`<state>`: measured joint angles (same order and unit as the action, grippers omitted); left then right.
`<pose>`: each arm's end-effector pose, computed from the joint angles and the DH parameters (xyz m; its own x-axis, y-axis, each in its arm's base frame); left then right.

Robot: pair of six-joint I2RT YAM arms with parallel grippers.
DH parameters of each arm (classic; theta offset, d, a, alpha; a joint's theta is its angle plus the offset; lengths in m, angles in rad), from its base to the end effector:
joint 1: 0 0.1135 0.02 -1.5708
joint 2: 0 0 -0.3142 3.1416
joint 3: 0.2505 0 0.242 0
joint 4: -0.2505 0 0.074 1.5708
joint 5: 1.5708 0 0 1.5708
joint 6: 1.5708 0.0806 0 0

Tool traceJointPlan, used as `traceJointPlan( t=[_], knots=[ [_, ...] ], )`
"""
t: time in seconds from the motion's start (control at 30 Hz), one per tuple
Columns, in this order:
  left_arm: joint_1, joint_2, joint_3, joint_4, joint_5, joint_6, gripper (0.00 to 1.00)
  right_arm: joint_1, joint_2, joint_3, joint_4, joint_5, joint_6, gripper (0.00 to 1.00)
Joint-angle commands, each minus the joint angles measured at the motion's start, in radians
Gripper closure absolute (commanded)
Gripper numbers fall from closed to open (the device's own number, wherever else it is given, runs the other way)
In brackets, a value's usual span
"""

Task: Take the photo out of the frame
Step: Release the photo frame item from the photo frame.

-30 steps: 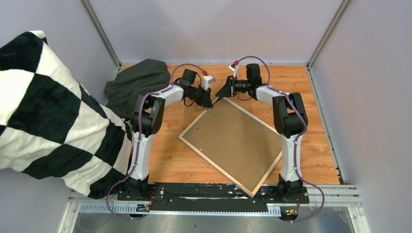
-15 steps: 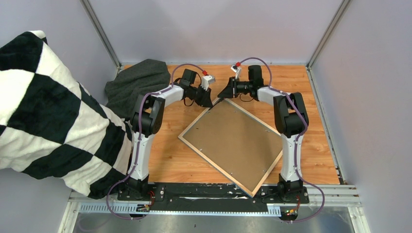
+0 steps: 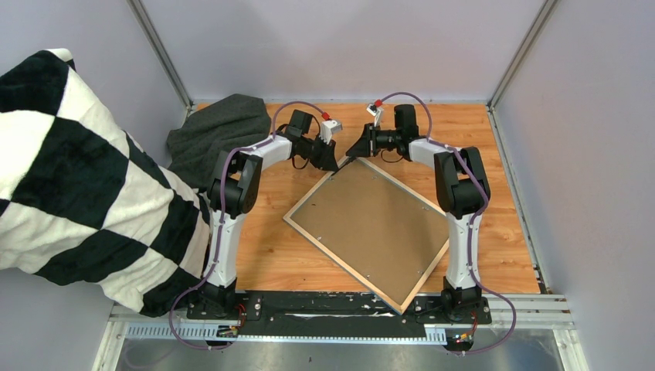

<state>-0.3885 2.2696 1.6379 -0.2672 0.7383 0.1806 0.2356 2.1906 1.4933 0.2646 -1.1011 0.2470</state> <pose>0.4699 -0.2509 0.1595 -0.5926 0.3861 -0.7070 0.7871 0.4640 -0.4064 0.4899 0.1915 0.2184 -0.6137 -0.0335 -0.7889 -0.7660 0.2675 0.5845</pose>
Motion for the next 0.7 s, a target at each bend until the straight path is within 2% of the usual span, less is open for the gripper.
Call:
traceJointPlan(
  t=[0.0, 0.67],
  knots=[
    [-0.064, 0.097, -0.057, -0.195, 0.067, 0.031, 1.00, 0.006, 0.022, 0.017, -0.002, -0.032, 0.006, 1.00],
    [-0.064, 0.097, -0.057, -0.195, 0.067, 0.031, 1.00, 0.033, 0.050, 0.026, 0.011, -0.068, 0.045, 1.00]
  ],
)
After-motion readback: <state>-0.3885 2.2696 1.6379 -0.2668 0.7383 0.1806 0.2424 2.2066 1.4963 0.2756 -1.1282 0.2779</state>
